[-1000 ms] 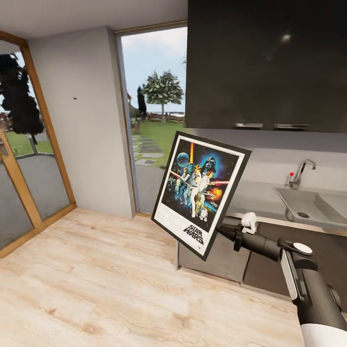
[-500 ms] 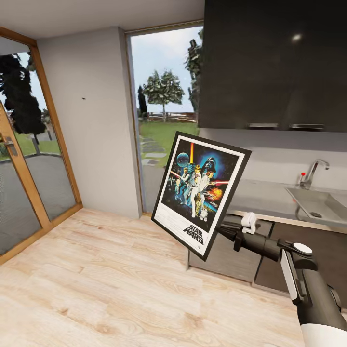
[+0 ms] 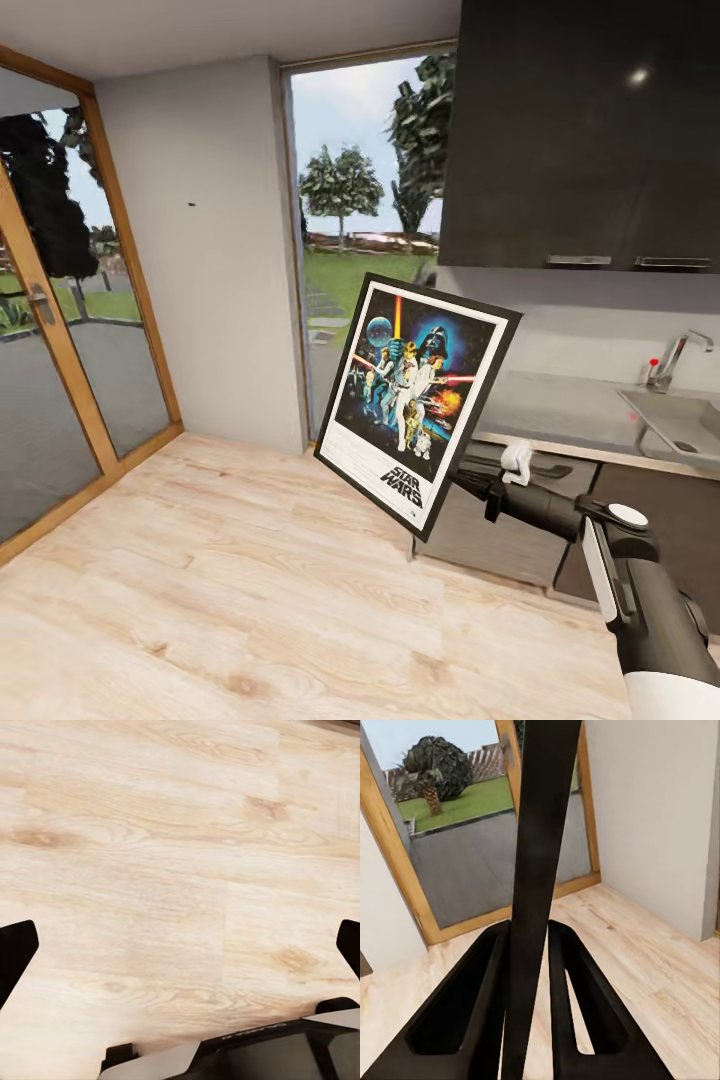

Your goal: Pick up the poster from the kitchen countertop and hang it on one of the wall nails in the kitchen.

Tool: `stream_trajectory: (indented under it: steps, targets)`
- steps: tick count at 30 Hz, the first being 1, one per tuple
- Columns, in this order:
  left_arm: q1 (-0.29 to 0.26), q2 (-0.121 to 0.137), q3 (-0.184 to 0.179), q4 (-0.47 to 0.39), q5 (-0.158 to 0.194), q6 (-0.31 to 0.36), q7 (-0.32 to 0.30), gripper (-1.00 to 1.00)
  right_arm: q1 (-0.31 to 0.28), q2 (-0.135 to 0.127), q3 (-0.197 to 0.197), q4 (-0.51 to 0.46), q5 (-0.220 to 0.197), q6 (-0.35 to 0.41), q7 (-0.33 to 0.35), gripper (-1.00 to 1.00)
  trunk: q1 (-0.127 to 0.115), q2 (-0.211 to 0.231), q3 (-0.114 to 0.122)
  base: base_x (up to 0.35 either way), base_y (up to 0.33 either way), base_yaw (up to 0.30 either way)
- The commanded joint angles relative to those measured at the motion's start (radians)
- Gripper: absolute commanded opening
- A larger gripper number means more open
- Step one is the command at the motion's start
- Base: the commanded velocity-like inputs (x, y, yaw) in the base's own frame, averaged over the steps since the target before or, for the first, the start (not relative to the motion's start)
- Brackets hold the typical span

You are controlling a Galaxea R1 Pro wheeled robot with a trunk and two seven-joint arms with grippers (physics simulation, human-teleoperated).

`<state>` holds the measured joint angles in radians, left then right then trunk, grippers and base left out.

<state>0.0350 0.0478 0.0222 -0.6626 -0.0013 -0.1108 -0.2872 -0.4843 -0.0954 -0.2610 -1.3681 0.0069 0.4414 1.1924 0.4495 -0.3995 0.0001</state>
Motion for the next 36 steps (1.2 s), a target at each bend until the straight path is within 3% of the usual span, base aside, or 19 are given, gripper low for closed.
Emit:
stream_trajectory:
  steps: [1,12,36]
  targets:
    - [0.000,0.000,0.002,0.000,0.000,-0.002,-0.006,1.00,0.000,0.000,-0.001,-0.001,-0.001,0.011,0.006,-1.00,0.001,-0.001,0.000,0.087,0.321,0.000]
    - [0.000,0.000,0.002,0.000,0.000,-0.003,-0.007,1.00,0.000,0.000,-0.001,-0.001,-0.001,0.011,0.006,-1.00,0.001,-0.001,0.000,0.130,0.329,0.043]
    - [0.000,0.000,0.002,0.000,0.000,-0.003,-0.007,1.00,0.000,0.000,-0.001,-0.001,-0.001,0.011,0.006,-1.00,0.001,-0.001,0.000,0.233,0.282,0.277]
